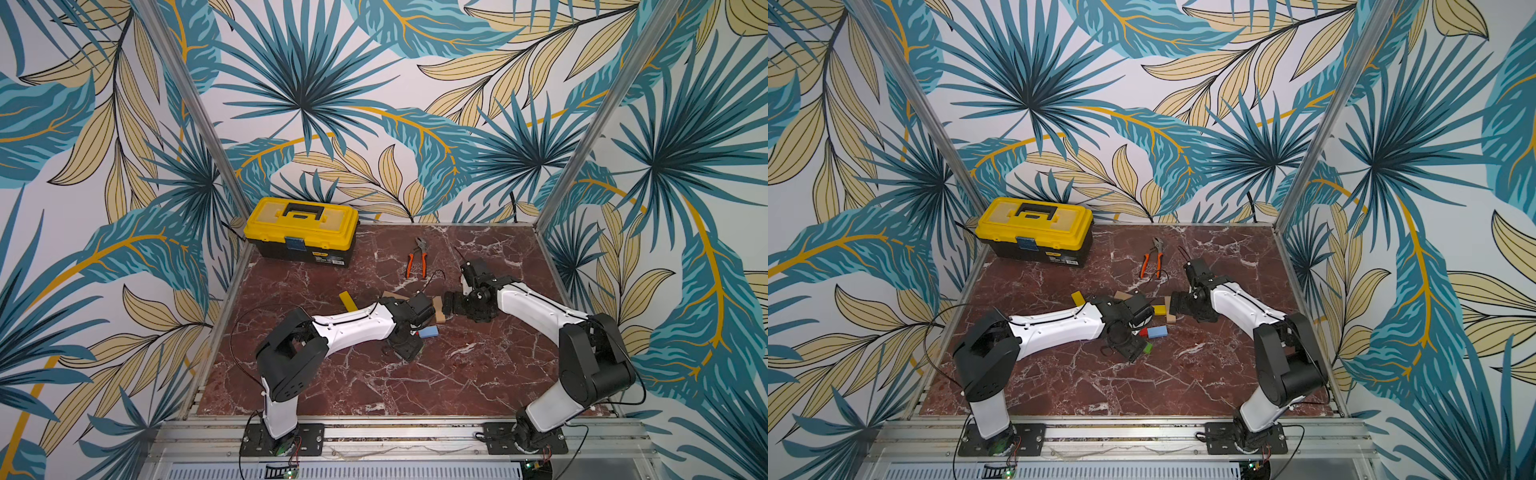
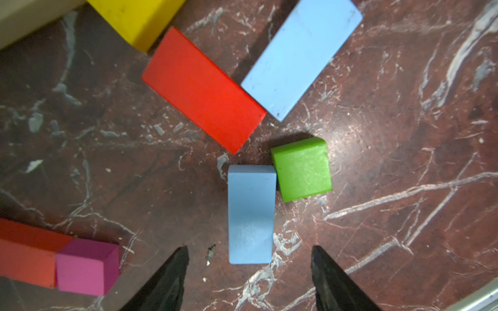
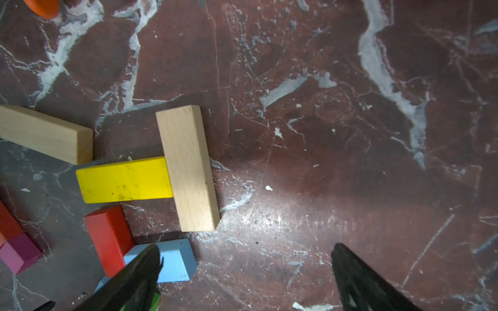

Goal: Assemble the letter v with building blocks
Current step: Pick up the building block from the center of the board.

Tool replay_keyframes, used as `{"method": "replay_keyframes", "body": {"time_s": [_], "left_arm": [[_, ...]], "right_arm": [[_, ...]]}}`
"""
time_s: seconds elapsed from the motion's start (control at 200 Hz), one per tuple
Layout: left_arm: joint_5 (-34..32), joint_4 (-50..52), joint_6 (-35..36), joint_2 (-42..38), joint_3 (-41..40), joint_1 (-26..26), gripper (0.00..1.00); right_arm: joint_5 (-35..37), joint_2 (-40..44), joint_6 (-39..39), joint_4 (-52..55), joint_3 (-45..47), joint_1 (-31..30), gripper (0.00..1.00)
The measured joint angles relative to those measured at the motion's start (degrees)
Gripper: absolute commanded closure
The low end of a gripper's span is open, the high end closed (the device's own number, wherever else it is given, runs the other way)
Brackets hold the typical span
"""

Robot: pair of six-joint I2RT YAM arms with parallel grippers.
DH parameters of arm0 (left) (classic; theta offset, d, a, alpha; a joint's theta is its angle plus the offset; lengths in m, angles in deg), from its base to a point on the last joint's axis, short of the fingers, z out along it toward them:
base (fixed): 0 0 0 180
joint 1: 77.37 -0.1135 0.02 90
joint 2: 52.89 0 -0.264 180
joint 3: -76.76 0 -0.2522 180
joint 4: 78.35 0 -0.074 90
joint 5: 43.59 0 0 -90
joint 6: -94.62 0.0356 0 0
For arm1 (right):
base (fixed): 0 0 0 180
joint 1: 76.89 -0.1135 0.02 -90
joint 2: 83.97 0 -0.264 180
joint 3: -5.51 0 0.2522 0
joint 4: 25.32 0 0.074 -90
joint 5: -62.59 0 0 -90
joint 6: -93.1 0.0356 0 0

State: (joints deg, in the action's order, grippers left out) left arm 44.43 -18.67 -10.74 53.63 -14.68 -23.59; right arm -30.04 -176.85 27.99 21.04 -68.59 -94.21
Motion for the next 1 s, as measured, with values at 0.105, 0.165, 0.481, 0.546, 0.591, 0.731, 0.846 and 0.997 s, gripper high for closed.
{"method": "replay_keyframes", "body": {"time_s": [0.105, 0.165, 0.481, 0.546, 0.591, 0.731, 0.846, 0.997], "left_arm": [[-0.24, -0.04, -0.09, 1.07, 0.37, 0.00, 0.30], [-0.28, 0.02, -0.24, 1.55, 0.37, 0.00, 0.32], [-0.35, 0.02, -0.59, 1.97, 0.37, -0.04, 0.38], [-0.28, 0.00, -0.57, 2.10, 0.37, -0.22, 0.39], [-0.17, 0.02, -0.59, 2.27, 0.37, -0.24, 0.39], [-0.15, 0.00, -0.57, 3.08, 0.37, -0.35, 0.39], [-0.15, 0.02, -0.57, 3.78, 0.37, -0.42, 0.40], [-0.13, 0.02, -0.61, 4.17, 0.37, -0.52, 0.44]], "right_arm": [[-0.02, 0.28, 0.00, -0.20, 0.55, 0.09, 0.00], [-0.02, 0.28, 0.00, -0.22, 0.74, 0.09, 0.00], [-0.24, 0.28, 0.00, -0.87, 0.94, 0.20, 0.00], [-0.26, 0.28, 0.00, -0.87, 0.94, 0.22, 0.00], [-0.28, 0.28, 0.00, -0.90, 0.94, 0.22, 0.01], [-0.42, 0.28, -0.02, -0.90, 0.94, 0.26, 0.01], [-0.42, 0.28, -0.02, -0.90, 0.94, 0.42, 0.01], [-0.42, 0.28, -0.02, -0.90, 0.94, 0.46, 0.00]]}}
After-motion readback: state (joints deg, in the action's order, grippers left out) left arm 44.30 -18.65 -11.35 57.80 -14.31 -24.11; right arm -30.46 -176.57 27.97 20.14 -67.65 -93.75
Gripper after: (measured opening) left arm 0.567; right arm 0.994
